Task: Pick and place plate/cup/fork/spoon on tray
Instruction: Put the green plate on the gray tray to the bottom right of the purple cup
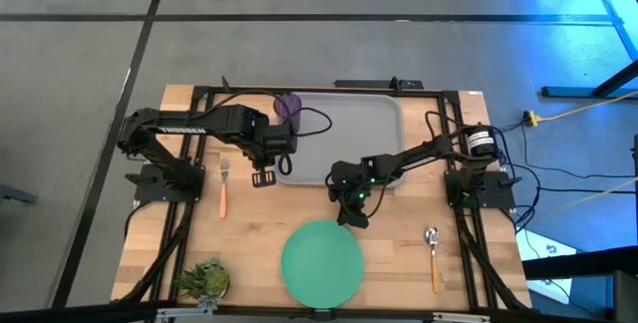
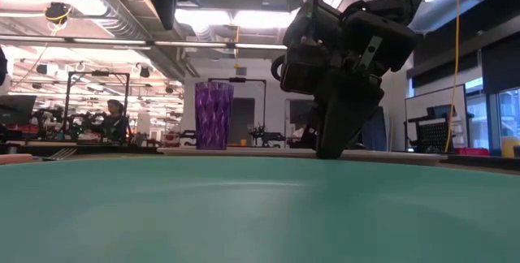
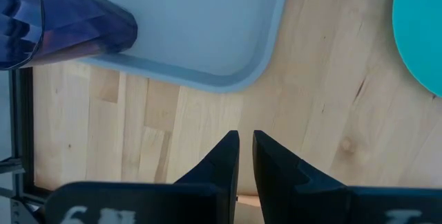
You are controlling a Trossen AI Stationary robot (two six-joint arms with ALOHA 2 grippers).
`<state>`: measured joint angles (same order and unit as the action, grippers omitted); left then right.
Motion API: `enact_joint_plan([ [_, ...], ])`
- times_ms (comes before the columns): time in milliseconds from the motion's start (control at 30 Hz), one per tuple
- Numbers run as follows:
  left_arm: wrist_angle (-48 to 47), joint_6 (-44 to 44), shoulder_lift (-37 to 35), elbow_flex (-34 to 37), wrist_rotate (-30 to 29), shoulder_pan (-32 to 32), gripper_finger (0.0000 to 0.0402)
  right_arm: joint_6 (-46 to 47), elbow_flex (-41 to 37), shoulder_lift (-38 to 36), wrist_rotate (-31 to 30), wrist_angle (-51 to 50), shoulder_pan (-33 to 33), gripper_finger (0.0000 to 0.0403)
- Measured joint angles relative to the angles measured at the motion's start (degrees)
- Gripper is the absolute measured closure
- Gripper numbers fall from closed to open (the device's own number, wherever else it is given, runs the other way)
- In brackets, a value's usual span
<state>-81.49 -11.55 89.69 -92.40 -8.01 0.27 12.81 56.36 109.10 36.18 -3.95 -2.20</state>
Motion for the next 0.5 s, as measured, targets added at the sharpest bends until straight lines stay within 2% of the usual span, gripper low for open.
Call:
enact_joint_plan([
  [500, 0.02, 0.02, 0.0, 0.0, 0.0, 0.0, 0.0365, 0.21, 0.0, 0.02, -0.53, 0.26, -0.28, 0.0332],
])
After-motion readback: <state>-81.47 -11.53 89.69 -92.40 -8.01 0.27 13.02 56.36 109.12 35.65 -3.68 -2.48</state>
